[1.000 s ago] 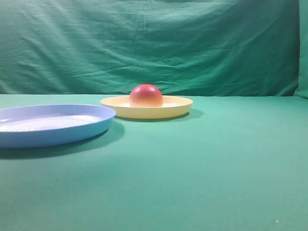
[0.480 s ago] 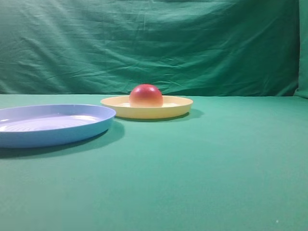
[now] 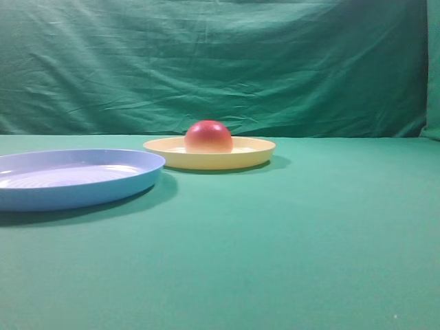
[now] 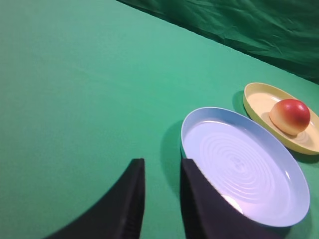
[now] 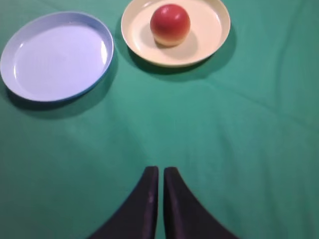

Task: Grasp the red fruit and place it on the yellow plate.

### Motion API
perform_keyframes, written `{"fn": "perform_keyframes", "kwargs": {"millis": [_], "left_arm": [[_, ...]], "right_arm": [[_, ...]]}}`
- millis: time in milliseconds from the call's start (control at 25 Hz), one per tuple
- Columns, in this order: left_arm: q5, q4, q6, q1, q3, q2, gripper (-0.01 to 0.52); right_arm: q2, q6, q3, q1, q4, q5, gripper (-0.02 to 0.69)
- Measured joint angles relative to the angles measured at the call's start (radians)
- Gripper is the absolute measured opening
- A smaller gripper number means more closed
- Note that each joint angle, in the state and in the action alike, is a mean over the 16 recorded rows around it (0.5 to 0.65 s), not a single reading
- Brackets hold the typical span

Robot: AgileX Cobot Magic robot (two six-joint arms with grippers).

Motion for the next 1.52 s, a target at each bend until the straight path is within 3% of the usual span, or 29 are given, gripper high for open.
{"fn": "perform_keyframes", "kwargs": {"millis": [360,760,1120,1520], "left_arm": [[0.000,0.000,0.000,0.000,0.000,0.000,0.157],[0.000,0.000,0.000,0.000,0.000,0.000,0.157],[0.000,0.000,0.000,0.000,0.000,0.000,0.157],[0.000,0.000,0.000,0.000,0.000,0.000,0.157]], "right_arm": [[-0.079,0.000,0.003,-0.055,-0.043,0.037,0.000],[-0.345,0.000,0.073,-0.296,-0.057,-0.014,0.000],[-0.687,0.000,0.333,-0.499,-0.054,-0.104,0.000],[-0.901,0.002,0.675,-0.578,-0.047,-0.253,0.000]]}}
